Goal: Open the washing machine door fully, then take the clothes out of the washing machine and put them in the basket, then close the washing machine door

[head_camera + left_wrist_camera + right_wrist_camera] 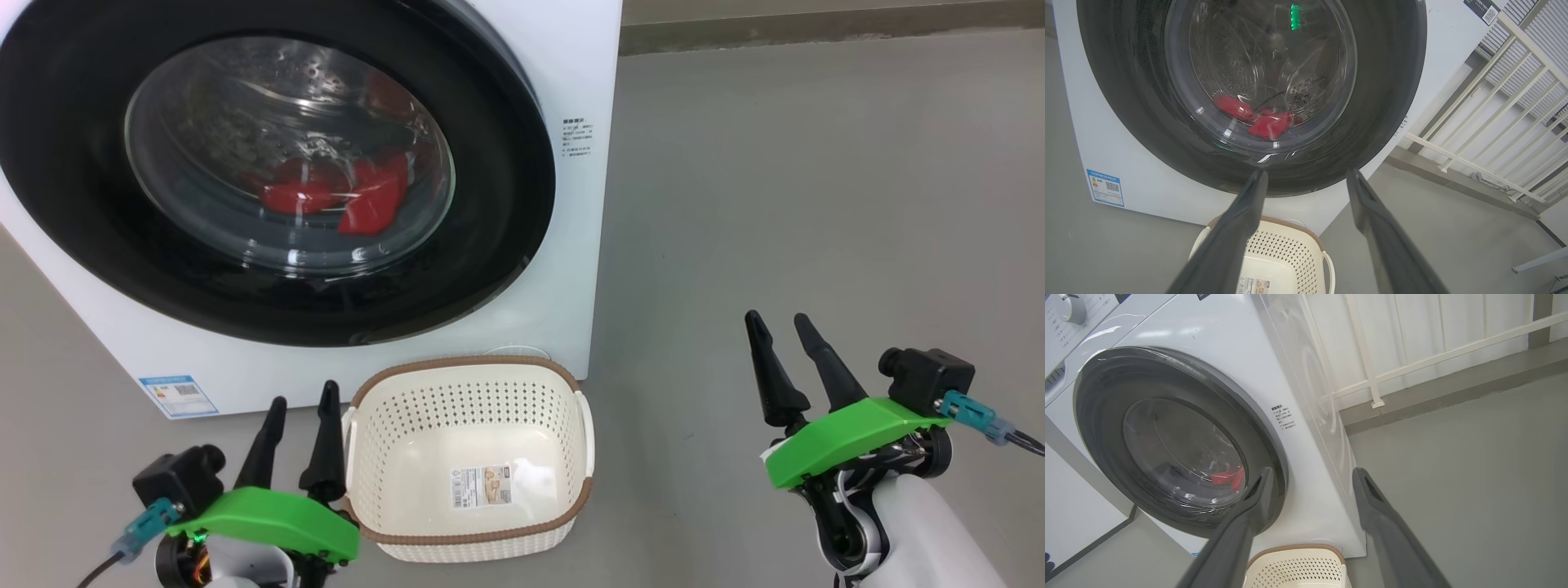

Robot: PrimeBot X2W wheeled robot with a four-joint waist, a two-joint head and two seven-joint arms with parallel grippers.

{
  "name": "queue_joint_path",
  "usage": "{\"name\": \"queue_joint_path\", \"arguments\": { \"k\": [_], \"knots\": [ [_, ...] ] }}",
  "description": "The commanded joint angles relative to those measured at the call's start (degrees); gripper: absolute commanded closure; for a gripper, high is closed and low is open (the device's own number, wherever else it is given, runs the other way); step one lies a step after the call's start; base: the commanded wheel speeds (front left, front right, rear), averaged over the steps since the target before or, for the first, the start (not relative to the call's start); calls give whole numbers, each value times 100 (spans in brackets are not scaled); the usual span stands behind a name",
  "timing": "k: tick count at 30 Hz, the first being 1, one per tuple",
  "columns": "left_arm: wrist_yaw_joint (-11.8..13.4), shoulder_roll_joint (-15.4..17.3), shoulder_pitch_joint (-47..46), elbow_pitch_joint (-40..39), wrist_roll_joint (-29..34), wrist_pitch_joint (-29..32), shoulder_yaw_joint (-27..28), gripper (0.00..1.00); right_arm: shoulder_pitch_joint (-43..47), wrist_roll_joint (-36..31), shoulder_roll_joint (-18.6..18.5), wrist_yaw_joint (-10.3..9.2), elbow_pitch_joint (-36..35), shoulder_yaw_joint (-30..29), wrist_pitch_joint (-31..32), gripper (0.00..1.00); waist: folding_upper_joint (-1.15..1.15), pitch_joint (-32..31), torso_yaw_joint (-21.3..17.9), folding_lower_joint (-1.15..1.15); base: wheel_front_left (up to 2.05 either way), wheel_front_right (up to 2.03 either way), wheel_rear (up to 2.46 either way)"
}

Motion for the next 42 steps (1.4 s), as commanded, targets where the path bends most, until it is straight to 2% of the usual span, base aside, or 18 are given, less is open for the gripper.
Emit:
{"name": "queue_joint_path", "arguments": {
  "k": [1,22,33,42],
  "knots": [
    [39,75,-281,-146,211,-96,95,0,-324,-193,-35,33,-116,131,-80,0,0,1,-2,0,0,0,0],
    [353,84,-479,29,1405,-440,-113,0,-567,-1462,-43,41,18,456,-422,0,0,-100,-36,0,0,0,0],
    [390,90,-606,45,2104,-621,-122,0,-732,-2165,-47,45,65,595,-602,0,0,-134,-94,0,0,0,0],
    [353,90,-570,-82,2158,-623,-101,0,-736,-2226,-47,45,66,617,-604,0,0,-102,-114,0,0,0,0]
  ]
}}
